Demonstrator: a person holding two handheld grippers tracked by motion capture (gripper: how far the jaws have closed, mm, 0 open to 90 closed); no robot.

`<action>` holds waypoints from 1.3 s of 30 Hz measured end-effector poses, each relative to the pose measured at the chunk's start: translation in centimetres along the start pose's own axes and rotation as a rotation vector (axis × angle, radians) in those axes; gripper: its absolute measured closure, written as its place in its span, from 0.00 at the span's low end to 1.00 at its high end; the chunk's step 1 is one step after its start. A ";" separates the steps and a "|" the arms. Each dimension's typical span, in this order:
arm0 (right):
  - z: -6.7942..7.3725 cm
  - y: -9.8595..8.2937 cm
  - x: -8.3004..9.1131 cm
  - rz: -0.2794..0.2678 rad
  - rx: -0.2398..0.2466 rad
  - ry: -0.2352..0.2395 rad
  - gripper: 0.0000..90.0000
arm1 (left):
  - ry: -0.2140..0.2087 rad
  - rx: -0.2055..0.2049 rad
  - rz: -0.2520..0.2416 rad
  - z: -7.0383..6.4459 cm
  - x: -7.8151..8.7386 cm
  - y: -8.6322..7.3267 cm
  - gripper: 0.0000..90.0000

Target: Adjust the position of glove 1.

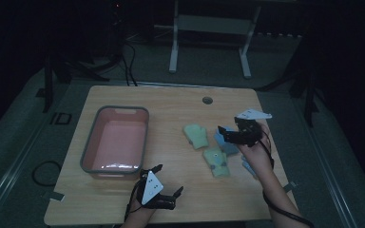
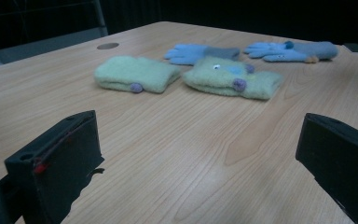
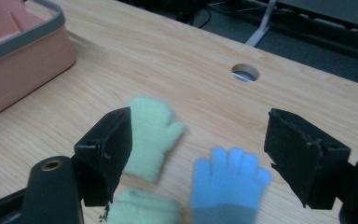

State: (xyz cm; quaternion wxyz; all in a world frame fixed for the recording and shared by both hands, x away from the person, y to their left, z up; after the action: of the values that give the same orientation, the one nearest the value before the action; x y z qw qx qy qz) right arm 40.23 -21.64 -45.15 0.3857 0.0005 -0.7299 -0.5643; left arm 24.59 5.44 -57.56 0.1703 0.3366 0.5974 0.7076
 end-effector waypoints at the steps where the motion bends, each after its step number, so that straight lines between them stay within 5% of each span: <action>1: 0.2 0.0 -0.3 0.003 0.002 0.008 0.26 | 0.000 0.001 -0.001 0.0 0.0 0.0 0.00; 14: 2.8 -0.2 -5.6 0.058 0.030 0.108 0.36 | -0.008 0.006 -0.005 0.0 0.0 0.0 0.00; 19: 3.5 -0.6 -8.6 0.102 0.029 0.149 0.47 | -0.008 0.005 -0.006 0.0 0.0 0.0 0.00; 27: 3.4 -2.0 -11.7 0.158 0.068 0.162 0.64 | -0.024 0.023 -0.010 0.1 0.1 0.0 0.00; 35: 3.4 -2.3 -13.8 0.199 0.129 0.147 0.69 | -0.022 0.015 -0.012 0.1 0.1 0.0 0.00; 39: 3.6 -3.2 -15.2 0.263 0.148 0.142 0.75 | -0.029 0.015 -0.014 0.0 0.1 0.0 0.00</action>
State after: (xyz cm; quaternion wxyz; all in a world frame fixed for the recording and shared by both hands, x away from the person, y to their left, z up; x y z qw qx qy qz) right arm 47.48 -13.23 -56.58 0.5057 -0.0270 -0.7341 -0.4523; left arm 24.56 5.54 -57.54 0.1812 0.3441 0.6026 0.6969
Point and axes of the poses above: each handheld gripper's, and its own axes: x roughly backward along the jaws, y roughly out of its top, z roughly to its left, the point moved 3 cm from there along -x, roughly forward along the jaws
